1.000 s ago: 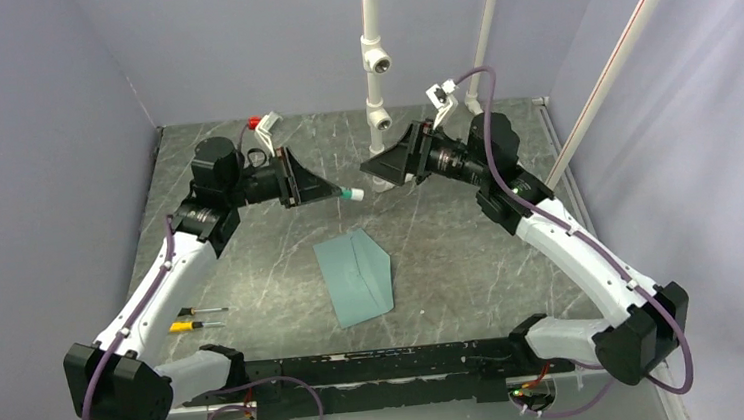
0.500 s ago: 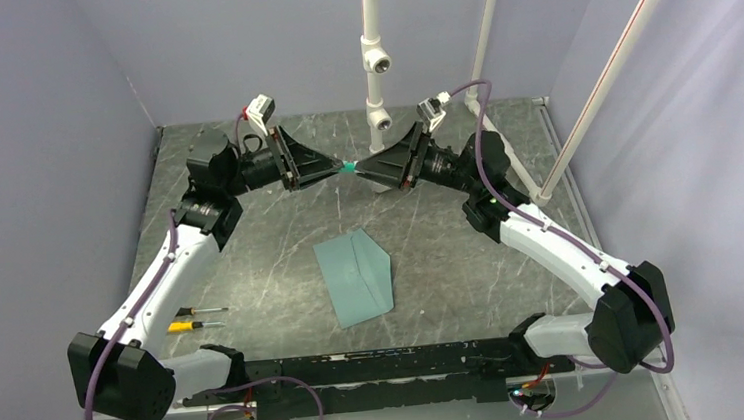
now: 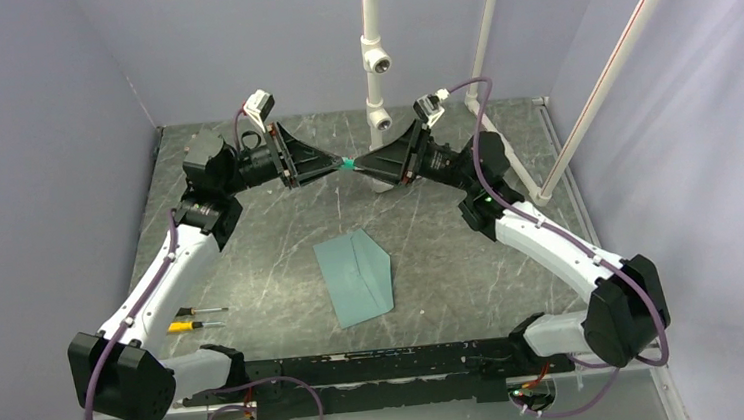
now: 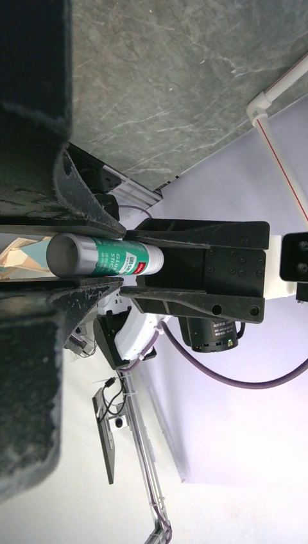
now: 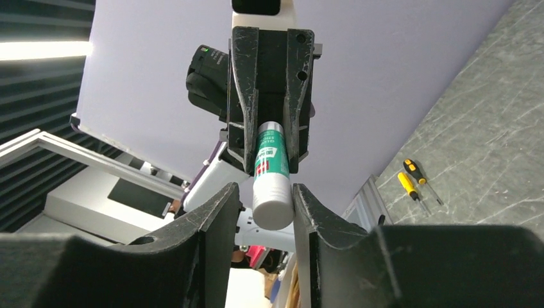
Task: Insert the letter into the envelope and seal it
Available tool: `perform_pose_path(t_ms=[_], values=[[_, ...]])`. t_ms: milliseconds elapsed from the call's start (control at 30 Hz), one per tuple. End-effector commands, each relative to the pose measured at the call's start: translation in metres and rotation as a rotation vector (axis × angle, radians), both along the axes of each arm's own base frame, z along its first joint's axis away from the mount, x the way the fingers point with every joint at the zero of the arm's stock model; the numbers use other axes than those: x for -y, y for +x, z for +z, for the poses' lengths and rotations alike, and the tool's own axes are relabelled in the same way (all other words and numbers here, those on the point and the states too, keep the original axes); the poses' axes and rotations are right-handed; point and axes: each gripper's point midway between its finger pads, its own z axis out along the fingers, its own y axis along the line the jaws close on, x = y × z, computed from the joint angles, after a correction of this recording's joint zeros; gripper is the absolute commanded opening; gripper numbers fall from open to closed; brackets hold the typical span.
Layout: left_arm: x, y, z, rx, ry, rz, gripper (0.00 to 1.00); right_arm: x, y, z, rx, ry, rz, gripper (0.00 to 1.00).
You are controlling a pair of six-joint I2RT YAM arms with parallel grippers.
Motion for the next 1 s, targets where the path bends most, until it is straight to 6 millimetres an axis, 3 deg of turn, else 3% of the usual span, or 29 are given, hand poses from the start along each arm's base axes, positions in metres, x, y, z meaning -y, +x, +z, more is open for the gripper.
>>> perform_pose_path(t_ms=[0, 233, 367, 600, 800, 967], values=[[0.0, -0.009, 0.017, 0.066, -0.014, -0.02, 0.02, -0.001, -0.01, 0.027, 0.084, 0.06, 0.042, 0.38], [-0.001, -0.009, 0.015, 0.067, -0.01, -0.017, 0.02, -0.003, -0.011, 0.03, 0.106, 0.073, 0.052, 0.29], [-0.001, -0.007, 0.015, 0.032, -0.015, -0.007, 0.02, -0.001, -0.011, 0.028, 0.121, 0.076, 0.043, 0.0], [-0.017, 0.0, 0.017, -0.08, -0.068, -0.055, 0.02, 0.021, -0.015, 0.031, 0.28, 0.08, 0.012, 0.0], [-0.047, 0.001, 0.013, -0.08, -0.03, 0.009, 0.02, 0.052, -0.006, 0.042, 0.348, 0.101, -0.049, 0.0], [-0.056, 0.0, 0.012, -0.068, -0.003, 0.031, 0.02, 0.062, -0.002, 0.043, 0.375, 0.072, -0.065, 0.0]])
